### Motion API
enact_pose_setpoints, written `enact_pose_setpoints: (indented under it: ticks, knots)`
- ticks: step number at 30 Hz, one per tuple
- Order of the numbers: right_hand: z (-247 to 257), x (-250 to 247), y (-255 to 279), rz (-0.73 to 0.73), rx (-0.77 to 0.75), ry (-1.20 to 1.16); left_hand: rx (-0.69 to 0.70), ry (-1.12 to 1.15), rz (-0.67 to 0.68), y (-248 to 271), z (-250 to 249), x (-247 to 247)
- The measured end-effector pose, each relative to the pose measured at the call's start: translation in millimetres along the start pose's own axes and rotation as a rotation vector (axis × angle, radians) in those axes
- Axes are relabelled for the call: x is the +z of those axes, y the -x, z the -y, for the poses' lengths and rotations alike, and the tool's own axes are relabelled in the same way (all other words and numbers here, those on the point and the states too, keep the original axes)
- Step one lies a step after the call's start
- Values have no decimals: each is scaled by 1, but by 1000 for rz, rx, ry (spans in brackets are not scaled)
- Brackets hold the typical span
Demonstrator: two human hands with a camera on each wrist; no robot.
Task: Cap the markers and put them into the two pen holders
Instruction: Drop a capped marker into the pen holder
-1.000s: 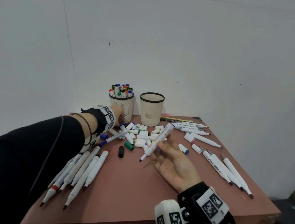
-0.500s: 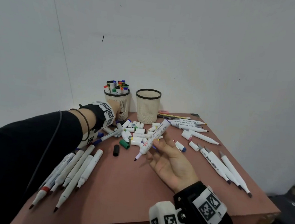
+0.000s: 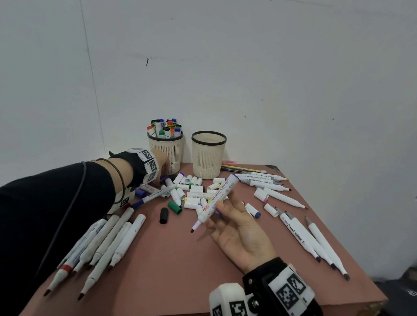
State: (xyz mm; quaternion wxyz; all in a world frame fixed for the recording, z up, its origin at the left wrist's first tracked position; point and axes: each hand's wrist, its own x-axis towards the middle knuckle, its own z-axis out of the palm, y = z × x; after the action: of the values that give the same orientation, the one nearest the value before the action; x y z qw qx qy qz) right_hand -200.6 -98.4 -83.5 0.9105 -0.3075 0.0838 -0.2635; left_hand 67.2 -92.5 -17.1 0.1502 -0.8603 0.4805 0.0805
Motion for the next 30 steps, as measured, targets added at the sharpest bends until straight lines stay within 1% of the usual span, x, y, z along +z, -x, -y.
enact_pose_setpoints:
  ticks: [7, 10, 13, 17, 19, 22, 24, 26, 30]
  knots:
    - [-2, -6, -4, 17, -11, 11, 24, 180, -27, 13, 9, 6]
    - [0, -3, -2, -9, -18, 14, 43, 257, -55, 26, 18, 1]
    - [1, -1, 0, -19, -21, 2, 42, 440, -159, 45, 22, -4]
    - [1, 2, 1, -53, -30, 5, 74, 721, -390, 83, 12, -5]
    - [1, 3, 2, -69, -34, 0, 95, 927, -435, 103, 3, 0]
    - [2, 5, 4, -94, -37, -7, 115, 1263, -396, 132, -13, 11]
    - [2, 6, 5, -110, -40, -5, 101, 1448, -329, 148, -25, 19]
    - [3, 8, 7, -115, -40, 5, 99, 1576, -249, 161, -36, 27]
    - [2, 9, 11, -103, -23, 4, 111, 1739, -116, 180, -54, 45]
